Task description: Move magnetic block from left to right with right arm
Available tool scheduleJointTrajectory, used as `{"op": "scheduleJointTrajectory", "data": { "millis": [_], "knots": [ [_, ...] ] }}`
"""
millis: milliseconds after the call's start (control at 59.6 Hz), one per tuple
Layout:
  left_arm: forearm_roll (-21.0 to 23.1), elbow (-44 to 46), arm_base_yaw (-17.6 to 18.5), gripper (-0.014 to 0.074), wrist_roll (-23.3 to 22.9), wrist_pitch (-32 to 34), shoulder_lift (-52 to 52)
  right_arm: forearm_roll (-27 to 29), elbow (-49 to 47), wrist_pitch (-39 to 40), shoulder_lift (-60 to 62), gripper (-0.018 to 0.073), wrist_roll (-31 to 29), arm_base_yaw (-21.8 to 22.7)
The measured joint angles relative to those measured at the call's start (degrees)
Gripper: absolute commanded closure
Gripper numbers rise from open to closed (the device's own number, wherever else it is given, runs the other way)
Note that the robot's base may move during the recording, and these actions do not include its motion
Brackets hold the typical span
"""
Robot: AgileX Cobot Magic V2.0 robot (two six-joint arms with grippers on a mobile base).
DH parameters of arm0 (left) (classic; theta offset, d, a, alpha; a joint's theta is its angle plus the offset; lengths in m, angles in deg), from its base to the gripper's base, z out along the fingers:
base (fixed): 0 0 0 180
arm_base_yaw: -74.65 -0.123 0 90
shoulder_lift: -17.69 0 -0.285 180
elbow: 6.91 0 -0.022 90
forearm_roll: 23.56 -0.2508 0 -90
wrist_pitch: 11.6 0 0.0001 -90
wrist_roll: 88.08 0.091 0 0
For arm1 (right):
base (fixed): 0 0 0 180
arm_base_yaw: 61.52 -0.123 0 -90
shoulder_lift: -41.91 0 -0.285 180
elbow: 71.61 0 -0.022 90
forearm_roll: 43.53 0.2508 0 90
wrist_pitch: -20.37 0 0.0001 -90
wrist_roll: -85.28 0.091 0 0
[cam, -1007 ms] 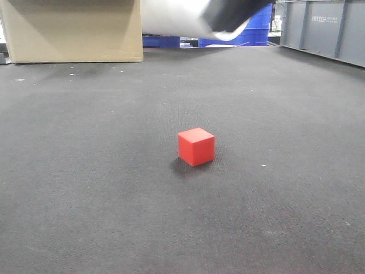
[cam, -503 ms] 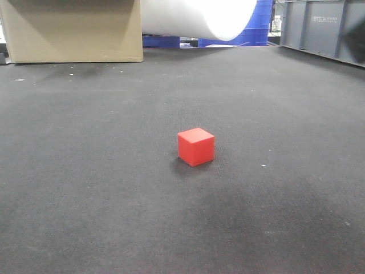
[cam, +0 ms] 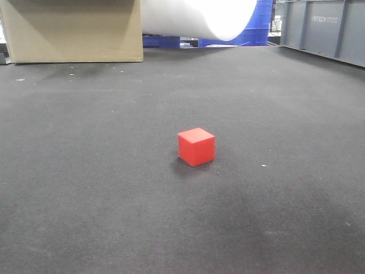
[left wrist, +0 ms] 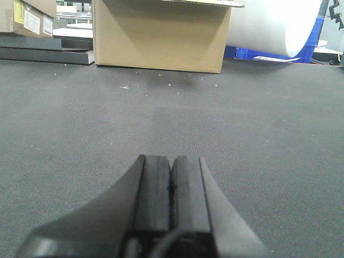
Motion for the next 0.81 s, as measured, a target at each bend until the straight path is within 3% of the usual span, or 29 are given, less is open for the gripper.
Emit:
{"op": "scheduleJointTrajectory", "data": {
  "millis": [185, 319, 537, 806],
  "knots": [
    [0.0, 0.0, 0.0, 0.0713, 0.0, 0.0, 0.0, 0.0, 0.6, 3.8, 0.1, 0.0503, 0.0, 0.0],
    [0.0, 0.0, 0.0, 0.0712, 0.0, 0.0, 0.0, 0.0, 4.3, 11.8, 2.9, 0.0503, 0.0, 2.0],
    [0.0, 0.0, 0.0, 0.0713, 0.0, 0.0, 0.0, -0.2, 16.2, 23.8, 14.5, 0.0503, 0.0, 14.4],
    [0.0, 0.0, 0.0, 0.0713, 0.0, 0.0, 0.0, -1.3, 30.0, 27.0, 31.5, 0.0503, 0.0, 28.4]
  ]
}}
